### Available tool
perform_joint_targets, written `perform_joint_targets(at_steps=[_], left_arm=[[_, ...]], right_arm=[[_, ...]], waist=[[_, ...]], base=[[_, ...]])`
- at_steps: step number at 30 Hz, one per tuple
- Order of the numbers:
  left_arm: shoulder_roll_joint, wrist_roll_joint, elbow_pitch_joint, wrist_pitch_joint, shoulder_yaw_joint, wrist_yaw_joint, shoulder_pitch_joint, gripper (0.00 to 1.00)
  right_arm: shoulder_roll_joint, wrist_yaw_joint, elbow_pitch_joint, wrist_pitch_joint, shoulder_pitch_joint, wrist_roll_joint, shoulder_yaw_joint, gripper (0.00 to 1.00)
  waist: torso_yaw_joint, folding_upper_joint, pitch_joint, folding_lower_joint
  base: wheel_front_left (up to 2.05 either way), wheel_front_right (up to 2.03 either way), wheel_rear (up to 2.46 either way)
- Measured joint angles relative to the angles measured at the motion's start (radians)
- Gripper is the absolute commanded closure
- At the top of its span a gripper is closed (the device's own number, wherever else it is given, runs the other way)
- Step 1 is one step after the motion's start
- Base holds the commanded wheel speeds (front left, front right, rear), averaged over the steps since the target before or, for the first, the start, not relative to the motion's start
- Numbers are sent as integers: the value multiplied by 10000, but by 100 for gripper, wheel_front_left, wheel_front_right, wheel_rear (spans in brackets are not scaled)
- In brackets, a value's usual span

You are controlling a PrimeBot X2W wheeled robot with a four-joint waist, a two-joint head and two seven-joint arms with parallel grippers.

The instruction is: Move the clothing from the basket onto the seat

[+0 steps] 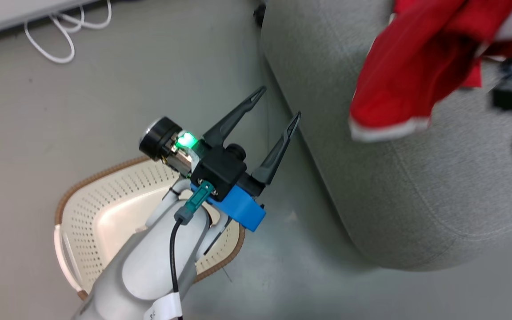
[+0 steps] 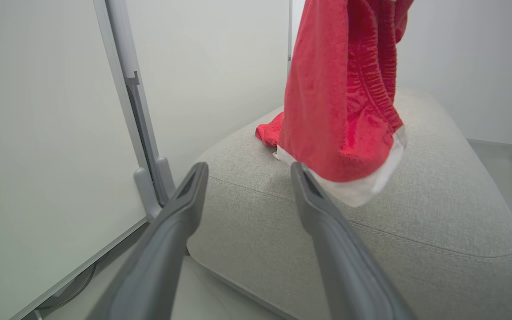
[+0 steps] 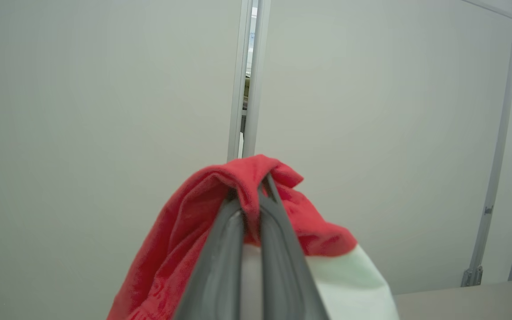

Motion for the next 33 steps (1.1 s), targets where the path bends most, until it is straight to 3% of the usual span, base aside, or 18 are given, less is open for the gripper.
perform_joint_targets(at_steps=[7,12,16,19,27,33], left_arm=[[196,316,-477,228,-52,2,-897,0],[370,477,-709,349,-65,44,-1208,0],[468,558,-828,445,-178,44,-1422,0],[466,562,-915,477,-226,44,-1551,0],[472,583,-1003,516,-374,40,-1836,0],[491,554,-1018,504,-433,42,-1919,0]], right_arm=[[-1241,-2,-253,-2,-3028,44,-2685,100],[-2821,-2,247,-4,-4184,48,-3724,100],[-3413,-2,1206,-2,-4322,69,-4251,100],[-3363,-2,1630,-2,-4103,-4,-4337,100],[-2196,0,3271,-2,-2760,-268,-4157,100],[-1835,-2,4403,0,-2451,-372,-4006,100]], waist=[[236,0,1575,1],[340,0,2659,1],[318,0,3341,1],[260,0,3687,1],[263,0,3951,0],[457,0,3994,0]], base=[[0,0,0],[0,0,0],[0,0,0],[0,0,0],[0,0,0],[0,0,0]])
